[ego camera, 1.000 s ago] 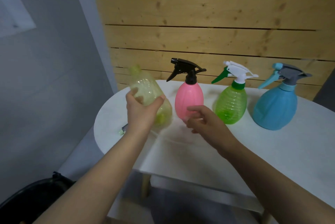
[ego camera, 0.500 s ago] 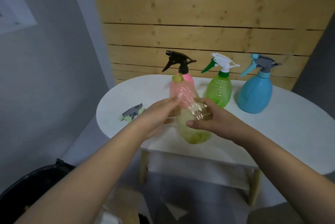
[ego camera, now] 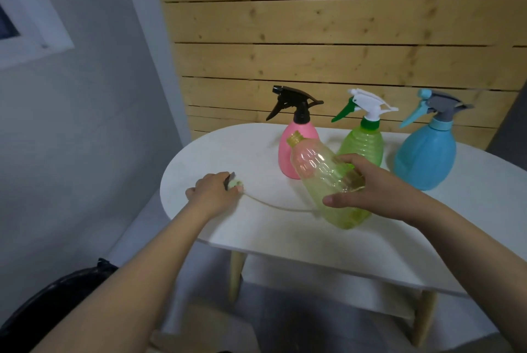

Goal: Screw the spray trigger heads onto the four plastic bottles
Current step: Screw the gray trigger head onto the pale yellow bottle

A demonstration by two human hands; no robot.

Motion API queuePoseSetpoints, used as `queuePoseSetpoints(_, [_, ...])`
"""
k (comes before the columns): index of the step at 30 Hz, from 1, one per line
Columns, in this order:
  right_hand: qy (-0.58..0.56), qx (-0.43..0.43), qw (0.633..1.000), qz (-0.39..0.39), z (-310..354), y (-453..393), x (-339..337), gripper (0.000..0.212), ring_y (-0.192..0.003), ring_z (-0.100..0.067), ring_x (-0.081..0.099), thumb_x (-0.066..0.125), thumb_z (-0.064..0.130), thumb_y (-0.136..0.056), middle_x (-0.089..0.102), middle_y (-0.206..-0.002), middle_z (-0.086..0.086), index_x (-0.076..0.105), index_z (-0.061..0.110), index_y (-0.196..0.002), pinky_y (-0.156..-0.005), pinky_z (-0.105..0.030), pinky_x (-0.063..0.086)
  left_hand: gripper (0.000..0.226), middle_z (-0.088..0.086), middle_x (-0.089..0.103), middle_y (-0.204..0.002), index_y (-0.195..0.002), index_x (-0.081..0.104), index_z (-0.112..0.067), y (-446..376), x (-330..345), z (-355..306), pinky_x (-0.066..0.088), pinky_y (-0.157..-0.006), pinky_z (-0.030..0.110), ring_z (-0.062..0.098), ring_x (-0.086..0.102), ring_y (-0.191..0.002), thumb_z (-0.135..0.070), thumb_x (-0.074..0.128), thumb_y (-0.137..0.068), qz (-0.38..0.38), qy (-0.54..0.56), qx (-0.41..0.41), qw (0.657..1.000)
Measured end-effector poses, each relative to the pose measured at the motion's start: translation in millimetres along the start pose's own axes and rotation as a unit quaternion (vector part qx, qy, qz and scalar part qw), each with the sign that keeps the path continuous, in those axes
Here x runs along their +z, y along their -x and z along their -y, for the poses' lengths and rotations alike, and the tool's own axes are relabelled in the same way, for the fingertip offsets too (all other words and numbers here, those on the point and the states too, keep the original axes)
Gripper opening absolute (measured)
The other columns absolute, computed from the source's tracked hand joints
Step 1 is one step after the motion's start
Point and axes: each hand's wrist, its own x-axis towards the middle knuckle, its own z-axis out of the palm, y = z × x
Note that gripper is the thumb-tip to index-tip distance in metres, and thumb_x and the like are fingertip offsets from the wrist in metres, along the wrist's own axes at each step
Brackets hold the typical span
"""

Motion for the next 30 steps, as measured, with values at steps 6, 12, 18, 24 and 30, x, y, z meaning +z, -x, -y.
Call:
queuePoseSetpoints(6, [0.084, 0.007, 0.996, 0.033, -13.2, 0.5, -16.0, 0.087, -0.092, -0.006, 0.054, 0.084, 0.042, -0.059, 0.051, -0.107, 0.012, 0.037, 0.04, -0.131, -0.063, -0.011, 0.042, 0.022, -0.003, 0.054, -0.092, -0.076, 0.05, -0.025, -5.5, -0.9, 1.6, 0.039, -0.087, 0.039, 0.028, 0.056, -0.1, -0.043, 0.061, -0.081, 0.023, 0.071, -0.003, 0.997])
queuePoseSetpoints(12, [0.134, 0.005, 0.991, -0.012, -38.2, 12.4, -38.3, 0.092, -0.115, -0.016, 0.047, 0.086, 0.03, -0.06, 0.048, -0.133, -0.004, 0.035, 0.031, -0.137, -0.089, -0.026, 0.038, 0.017, 0.002, 0.054, -0.09, -0.078, 0.052, -0.021, -7.3, 3.3, -4.2, 0.04, -0.076, 0.034, 0.024, 0.051, -0.084, -0.027, 0.067, -0.08, -0.018, 0.18, 0.022, 0.983])
queuePoseSetpoints(18, [0.156, 0.006, 0.986, -0.051, -54.5, 24.1, -54.6, 0.09, -0.117, -0.019, 0.043, 0.087, 0.02, -0.06, 0.046, -0.132, -0.002, 0.037, 0.026, -0.135, -0.086, -0.026, 0.034, 0.036, 0.003, 0.059, -0.109, -0.115, 0.058, -0.014, -3.0, 0.4, -12.9, 0.045, -0.088, 0.038, 0.024, 0.056, -0.099, -0.025, 0.067, -0.082, -0.043, 0.33, 0.027, 0.942])
queuePoseSetpoints(24, [0.147, 0.002, 0.988, -0.048, -59.9, 29.9, -59.2, 0.089, -0.112, -0.02, 0.046, 0.087, 0.019, -0.059, 0.046, -0.125, 0.001, 0.036, 0.028, -0.132, -0.081, -0.028, 0.036, 0.042, 0.004, 0.059, -0.117, -0.123, 0.055, -0.013, -2.1, 3.6, -22.1, 0.043, -0.091, 0.034, 0.024, 0.056, -0.109, -0.023, 0.066, -0.083, -0.075, 0.358, 0.05, 0.929])
queuePoseSetpoints(30, [0.145, -0.002, 0.988, -0.06, -59.0, 30.0, -61.7, 0.089, -0.11, -0.017, 0.044, 0.087, 0.021, -0.06, 0.043, -0.125, 0.006, 0.036, 0.031, -0.132, -0.079, -0.027, 0.035, 0.051, 0.008, 0.058, -0.122, -0.129, 0.051, -0.007, -5.8, 6.1, -21.2, 0.038, -0.085, 0.03, 0.022, 0.052, -0.101, -0.022, 0.067, -0.083, -0.112, 0.345, 0.031, 0.931])
